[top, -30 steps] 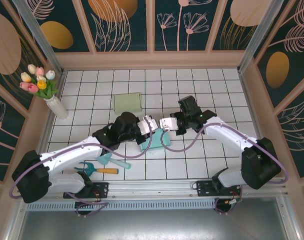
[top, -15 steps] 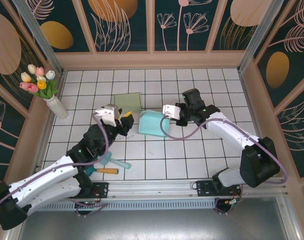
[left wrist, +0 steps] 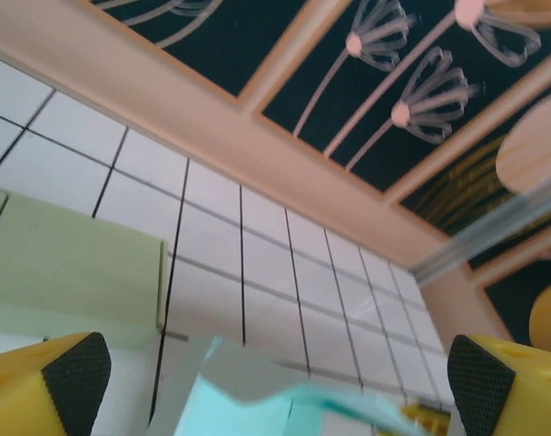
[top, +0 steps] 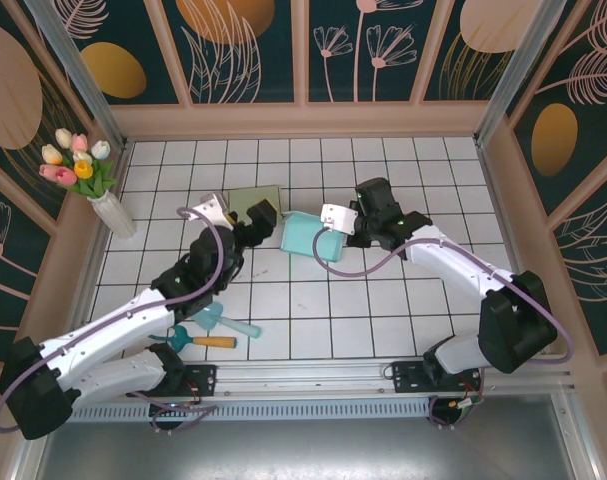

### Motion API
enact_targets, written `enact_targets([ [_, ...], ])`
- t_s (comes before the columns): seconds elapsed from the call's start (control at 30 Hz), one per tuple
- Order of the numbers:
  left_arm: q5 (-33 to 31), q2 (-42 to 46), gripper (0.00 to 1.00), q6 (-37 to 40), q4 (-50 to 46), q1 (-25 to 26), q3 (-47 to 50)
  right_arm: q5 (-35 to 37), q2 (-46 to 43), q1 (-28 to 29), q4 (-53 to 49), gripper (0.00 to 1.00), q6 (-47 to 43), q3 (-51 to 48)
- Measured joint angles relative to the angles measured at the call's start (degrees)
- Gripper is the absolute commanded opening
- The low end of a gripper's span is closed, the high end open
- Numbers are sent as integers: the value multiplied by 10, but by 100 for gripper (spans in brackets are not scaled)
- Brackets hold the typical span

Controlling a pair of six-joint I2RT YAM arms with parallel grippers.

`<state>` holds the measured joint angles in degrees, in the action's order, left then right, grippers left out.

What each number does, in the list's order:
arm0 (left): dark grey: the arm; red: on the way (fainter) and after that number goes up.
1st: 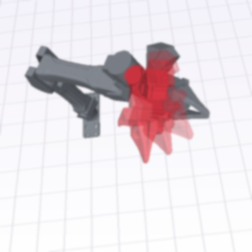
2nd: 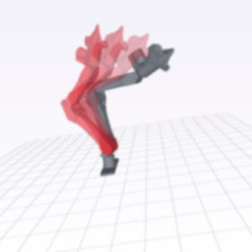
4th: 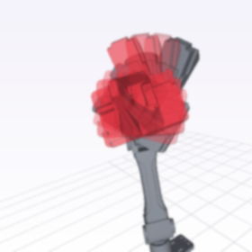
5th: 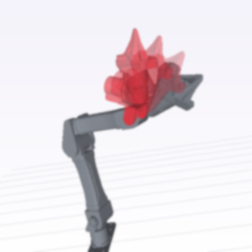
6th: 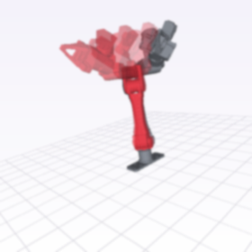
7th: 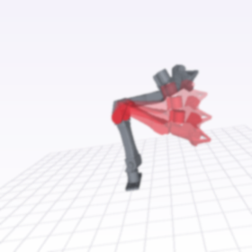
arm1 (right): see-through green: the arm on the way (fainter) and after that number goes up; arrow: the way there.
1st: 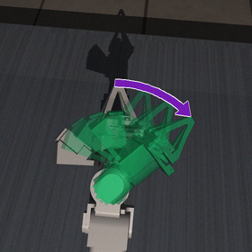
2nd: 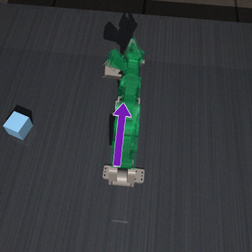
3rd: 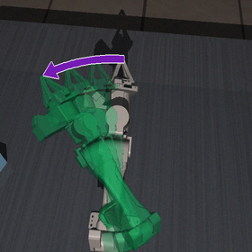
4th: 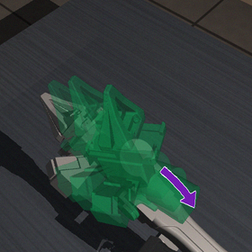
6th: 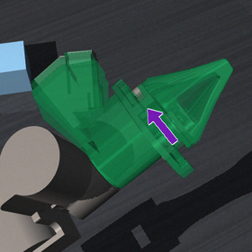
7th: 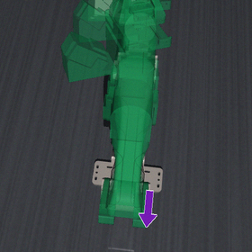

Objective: Fold the paper box

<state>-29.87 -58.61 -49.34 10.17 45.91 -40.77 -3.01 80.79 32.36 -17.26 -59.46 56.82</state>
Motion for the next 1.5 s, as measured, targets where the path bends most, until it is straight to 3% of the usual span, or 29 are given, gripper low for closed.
enact_targets([
  [0.3,111,-129,94,-141,5,-103,-47,1,0,6,12,0,-2,-15],
  [0.5,227,-241,83,-211,74,-124,-46,0,-2,7,15,0,-2,-20],
  [0.7,312,-293,77,-249,144,-125,-45,0,-2,7,15,0,-2,-22],
  [1.07,345,-279,78,-284,190,-120,-16,0,10,7,17,0,0,-22],
  [1.5,324,-279,78,-296,189,-69,-30,0,15,5,19,0,21,-12],
])
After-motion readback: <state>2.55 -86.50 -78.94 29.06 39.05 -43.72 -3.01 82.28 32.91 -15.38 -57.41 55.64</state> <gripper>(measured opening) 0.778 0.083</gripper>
